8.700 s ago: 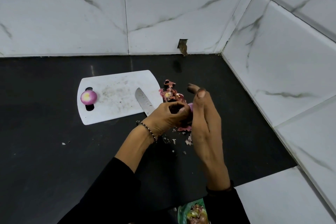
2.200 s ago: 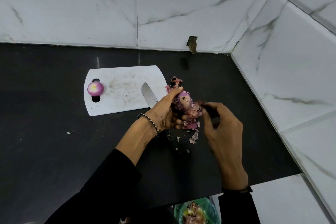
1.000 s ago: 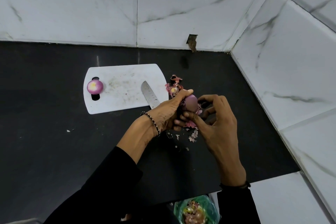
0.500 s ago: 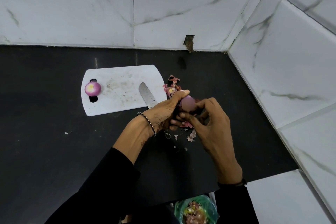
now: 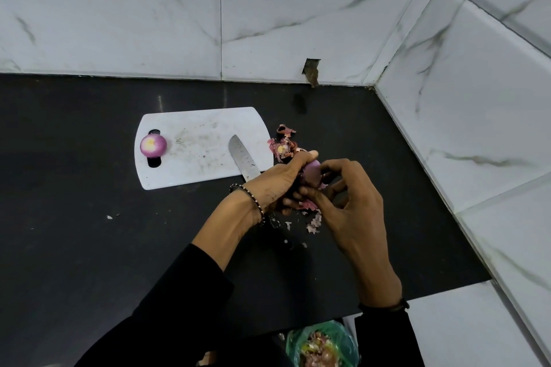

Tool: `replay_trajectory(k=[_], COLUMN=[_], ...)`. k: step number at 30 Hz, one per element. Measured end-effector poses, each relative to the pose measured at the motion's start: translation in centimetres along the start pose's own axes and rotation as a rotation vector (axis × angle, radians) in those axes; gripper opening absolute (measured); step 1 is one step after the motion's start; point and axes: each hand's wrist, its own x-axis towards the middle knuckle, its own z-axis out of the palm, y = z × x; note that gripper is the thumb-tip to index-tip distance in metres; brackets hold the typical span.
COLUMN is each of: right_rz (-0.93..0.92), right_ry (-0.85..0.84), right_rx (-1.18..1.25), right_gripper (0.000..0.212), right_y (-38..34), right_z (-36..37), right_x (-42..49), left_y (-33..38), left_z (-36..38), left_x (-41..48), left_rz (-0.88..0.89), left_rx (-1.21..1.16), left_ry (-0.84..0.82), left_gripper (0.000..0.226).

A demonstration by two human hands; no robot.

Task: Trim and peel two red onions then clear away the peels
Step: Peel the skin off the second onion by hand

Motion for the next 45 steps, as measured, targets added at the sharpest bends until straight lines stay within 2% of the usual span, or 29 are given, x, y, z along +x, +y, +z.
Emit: replay_trajectory(k=[7,11,16,19,23,27,36,41,45], right_rz=[0.024,0.027,-0.017,0.024,0.05,0.019,0.019,-0.026,0.011], right_ry=[-0.027,-0.042,-0.049,-0.009,0.0,-0.042,-0.097,-0.114,-0.076], right_rx=[-0.022,-0.082,-0.132,-0.063,0.002,-0.034,-0.172,-0.177,-0.046], right_gripper=[0.038,0.041,0.028,0.023,0.031,0.038,0.04,0.033,0.022], right_y=[0.5,0.8,1.0,0.9,1.2,1.5,2.0,1.8,1.9], right_z=[-0.2,-0.1,-0.2,0.0,-0.1,-0.3,-0.2,0.2,0.7], right_x=[-0.1,-0.3,-0.4,-0.6,-0.5,-0.3,-0.4,-0.4,-0.5], left_y=[0.4,0.3,0.3,0.5,0.5,0.6,0.0,-0.4,0.0], left_z=[0.8,1.0,1.2,1.3,1.4,1.8,2.0,1.5,1.1], left_x=[-0.5,-0.5,-0.4,-0.5,-0.4,-0.3,0.2,0.5,0.4], left_rz=[0.036,0.038,0.028,0.032,0.015,0.014,0.034,0.002,-0.048], left_rx=[0.077,0.128,0.128,0.122,0.09,0.081,0.294,0.277,0.169], left_ry=[0.064,0.109,0.126,0.124,0.115,0.12,0.236,0.242,0.194], left_gripper=[0.071,0.056,0.057,0.059,0.058,0.055,0.052,0.058,0.061])
